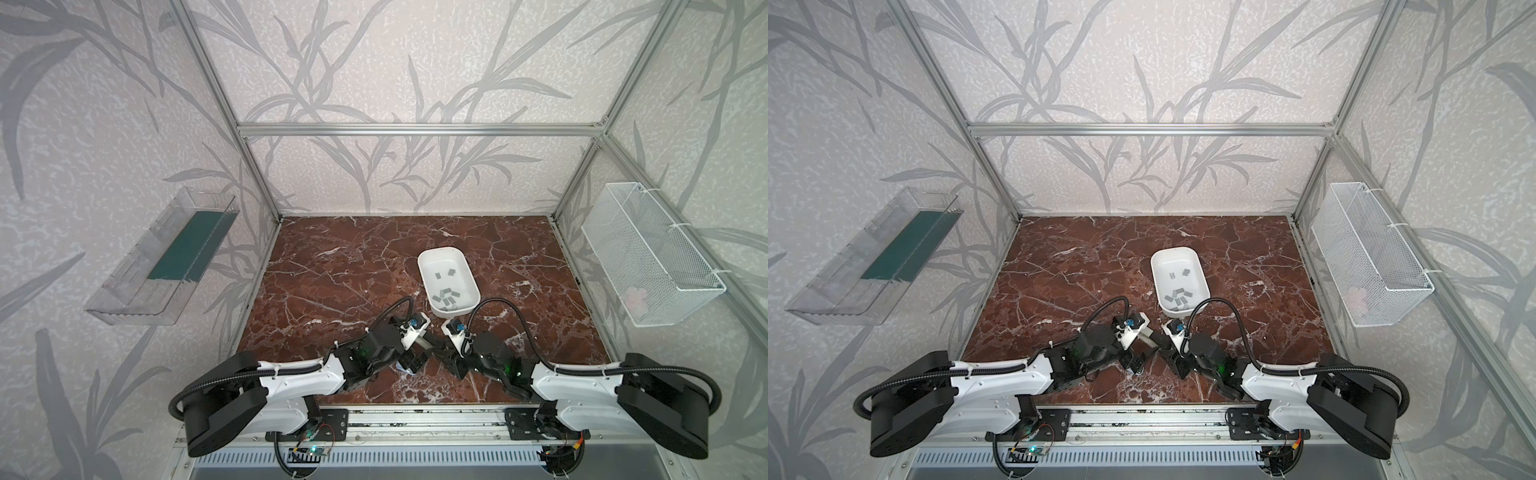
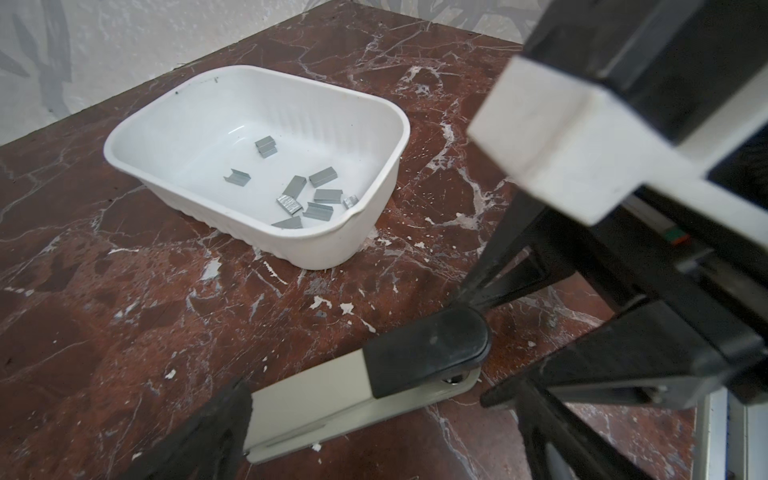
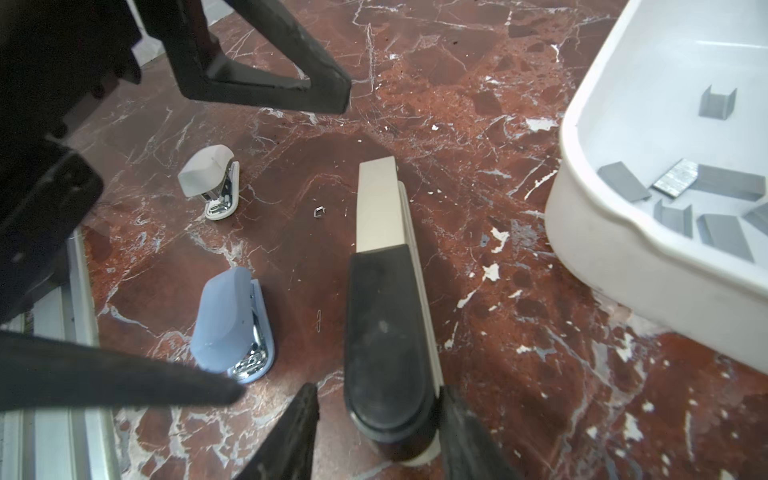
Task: Load the staples into the stapler
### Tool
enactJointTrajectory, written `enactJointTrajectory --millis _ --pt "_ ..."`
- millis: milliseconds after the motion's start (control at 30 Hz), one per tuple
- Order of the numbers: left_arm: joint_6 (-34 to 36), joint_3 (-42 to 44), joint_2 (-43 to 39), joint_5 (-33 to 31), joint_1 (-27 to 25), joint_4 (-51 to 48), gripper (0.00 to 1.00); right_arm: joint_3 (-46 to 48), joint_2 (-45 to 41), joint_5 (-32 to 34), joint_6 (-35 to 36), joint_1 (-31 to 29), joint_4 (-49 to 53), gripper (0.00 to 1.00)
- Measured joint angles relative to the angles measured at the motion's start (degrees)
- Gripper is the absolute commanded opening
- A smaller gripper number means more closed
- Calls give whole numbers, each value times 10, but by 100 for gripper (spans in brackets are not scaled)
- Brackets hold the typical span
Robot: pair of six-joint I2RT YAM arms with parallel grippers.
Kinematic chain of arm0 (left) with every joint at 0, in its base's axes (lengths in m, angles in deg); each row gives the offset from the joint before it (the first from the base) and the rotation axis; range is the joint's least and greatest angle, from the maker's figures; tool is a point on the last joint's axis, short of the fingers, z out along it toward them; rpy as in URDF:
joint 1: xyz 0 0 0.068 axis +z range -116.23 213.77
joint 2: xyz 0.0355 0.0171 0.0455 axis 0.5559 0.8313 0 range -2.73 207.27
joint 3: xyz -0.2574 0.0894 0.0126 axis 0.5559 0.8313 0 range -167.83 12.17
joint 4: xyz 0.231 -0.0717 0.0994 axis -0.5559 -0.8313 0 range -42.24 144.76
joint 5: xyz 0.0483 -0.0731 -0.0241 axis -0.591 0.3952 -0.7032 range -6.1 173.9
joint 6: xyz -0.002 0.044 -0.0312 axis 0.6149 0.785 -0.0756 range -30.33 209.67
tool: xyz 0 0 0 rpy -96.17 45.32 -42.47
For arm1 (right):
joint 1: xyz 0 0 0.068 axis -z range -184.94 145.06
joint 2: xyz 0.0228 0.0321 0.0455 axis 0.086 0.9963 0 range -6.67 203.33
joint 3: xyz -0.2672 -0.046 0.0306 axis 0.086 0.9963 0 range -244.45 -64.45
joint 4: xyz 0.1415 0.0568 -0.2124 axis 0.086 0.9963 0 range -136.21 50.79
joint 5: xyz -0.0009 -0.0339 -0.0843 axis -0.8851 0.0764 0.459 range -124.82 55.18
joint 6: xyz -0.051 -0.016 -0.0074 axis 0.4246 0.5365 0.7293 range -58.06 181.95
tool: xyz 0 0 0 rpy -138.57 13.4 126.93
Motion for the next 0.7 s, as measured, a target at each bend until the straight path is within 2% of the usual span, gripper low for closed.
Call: enactJointTrajectory --millis 133,200,300,400,533,700 --pt "-60 -26 17 -55 2 -21 72 -6 -81 10 -10 0 69 37" --pt "-90 -36 26 -80 4 -20 65 -15 -112 16 -15 0 95 29" --pt "-126 -46 43 -107 5 -9 60 -33 -132 25 -25 0 120 17" --pt "-146 -51 70 -120 5 10 57 -61 -120 26 -34 0 148 10" --pt "-156 -51 111 -119 5 39 54 -93 -79 22 -43 0 154 6" --pt "-162 -50 184 -117 4 94 51 -83 -8 30 -56 -5 114 1"
